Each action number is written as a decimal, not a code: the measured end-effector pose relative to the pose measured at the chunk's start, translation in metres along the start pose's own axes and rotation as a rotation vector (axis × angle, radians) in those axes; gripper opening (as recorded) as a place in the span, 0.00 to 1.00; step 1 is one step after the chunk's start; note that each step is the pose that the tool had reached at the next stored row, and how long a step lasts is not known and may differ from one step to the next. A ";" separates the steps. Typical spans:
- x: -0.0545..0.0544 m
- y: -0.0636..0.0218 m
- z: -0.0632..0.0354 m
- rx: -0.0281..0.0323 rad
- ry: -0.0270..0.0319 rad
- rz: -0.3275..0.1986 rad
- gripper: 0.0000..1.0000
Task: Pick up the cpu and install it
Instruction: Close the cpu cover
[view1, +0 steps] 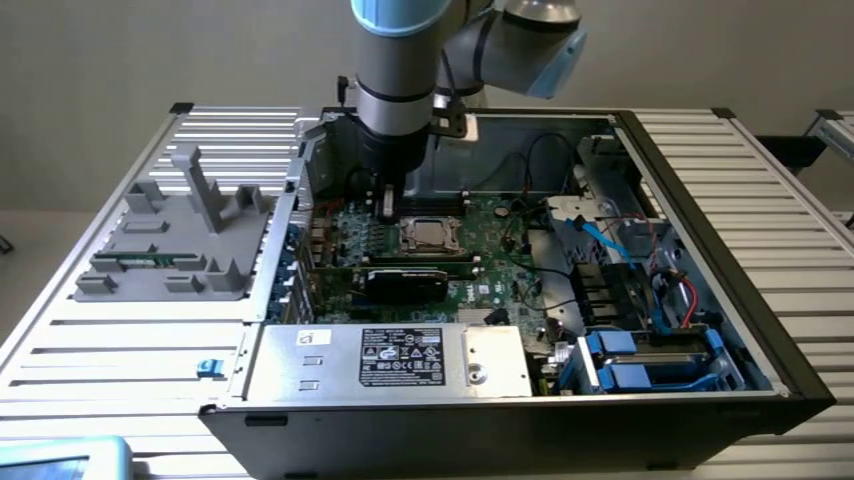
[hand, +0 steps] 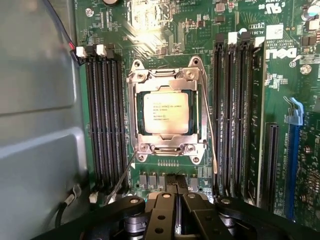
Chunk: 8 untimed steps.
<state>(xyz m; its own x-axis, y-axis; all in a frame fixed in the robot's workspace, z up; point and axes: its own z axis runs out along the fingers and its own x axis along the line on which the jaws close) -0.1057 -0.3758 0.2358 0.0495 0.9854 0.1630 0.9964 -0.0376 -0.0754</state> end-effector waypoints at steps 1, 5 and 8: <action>0.001 -0.0007 -0.0038 -0.0003 -0.0002 0.000 0.11; 0.003 -0.0029 -0.0177 -0.0030 0.0000 0.000 0.11; 0.004 -0.0051 -0.0262 -0.0077 0.0002 -0.001 0.11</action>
<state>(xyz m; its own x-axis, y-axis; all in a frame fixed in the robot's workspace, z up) -0.1089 -0.3758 0.2627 0.0482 0.9854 0.1633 0.9970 -0.0376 -0.0675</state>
